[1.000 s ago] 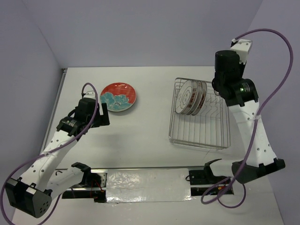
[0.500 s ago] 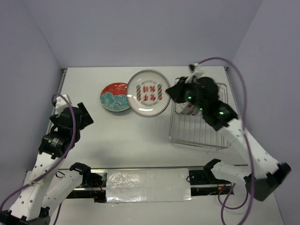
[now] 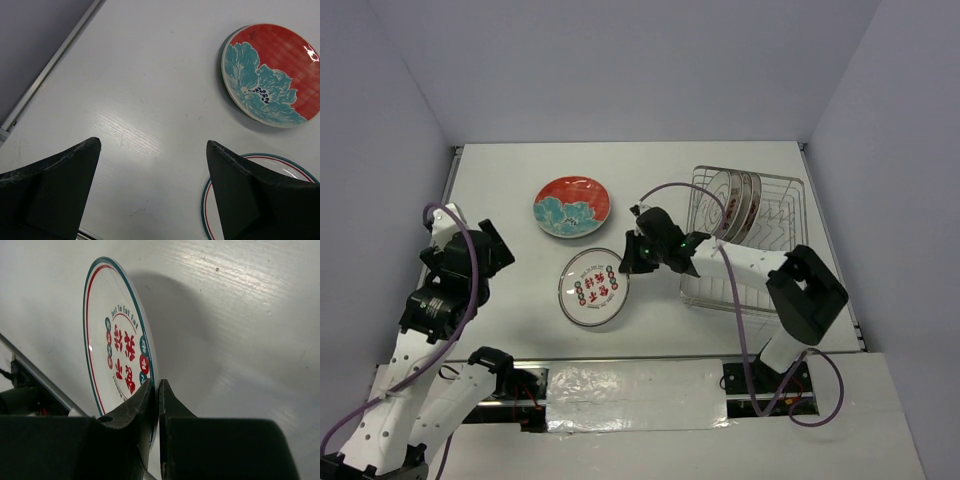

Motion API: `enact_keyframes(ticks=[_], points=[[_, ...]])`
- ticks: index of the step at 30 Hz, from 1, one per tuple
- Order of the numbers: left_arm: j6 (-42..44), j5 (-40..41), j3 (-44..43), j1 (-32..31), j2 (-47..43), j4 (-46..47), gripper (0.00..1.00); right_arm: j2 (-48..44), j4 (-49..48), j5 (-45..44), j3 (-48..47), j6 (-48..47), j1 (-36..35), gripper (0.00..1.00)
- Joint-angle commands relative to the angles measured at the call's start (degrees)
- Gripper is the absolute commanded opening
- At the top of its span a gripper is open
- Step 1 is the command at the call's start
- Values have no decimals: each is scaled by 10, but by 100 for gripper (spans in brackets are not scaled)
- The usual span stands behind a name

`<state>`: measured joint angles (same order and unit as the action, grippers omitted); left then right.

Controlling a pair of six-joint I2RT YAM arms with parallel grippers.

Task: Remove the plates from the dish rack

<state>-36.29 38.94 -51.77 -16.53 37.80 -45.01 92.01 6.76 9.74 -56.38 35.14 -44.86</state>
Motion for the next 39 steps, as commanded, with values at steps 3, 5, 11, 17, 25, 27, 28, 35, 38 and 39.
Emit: enact_keyframes(ticks=[3, 5, 11, 17, 25, 27, 28, 35, 38, 39], points=[[8, -6, -11, 4, -6, 17, 99, 52, -51, -9, -48, 16, -5, 13], [9, -8, -11, 4, -6, 17, 99, 63, -40, -12, -55, 13, -5, 22], [12, -13, -11, 3, -3, 19, 100, 68, 49, -95, -96, -14, -27, 69], [15, -18, -11, 4, 0, 20, 100, -3, 190, -280, -190, -42, -69, 100], [26, -39, -6, 3, 6, 27, 99, -176, 325, -473, -223, -93, -2, 97], [29, -42, -7, 3, 13, 29, 100, -204, 392, -488, -244, -105, 41, 90], [31, -47, -6, 3, 15, 30, 100, -213, 409, -492, -243, -118, 87, 85], [39, -62, -5, 3, 25, 37, 100, -297, 371, -448, -192, -213, 265, 53], [41, -67, -4, 3, 29, 40, 100, -288, 358, -410, -182, -228, 322, 51], [43, -70, -4, 3, 31, 41, 99, -274, 354, -395, -181, -236, 333, 51]])
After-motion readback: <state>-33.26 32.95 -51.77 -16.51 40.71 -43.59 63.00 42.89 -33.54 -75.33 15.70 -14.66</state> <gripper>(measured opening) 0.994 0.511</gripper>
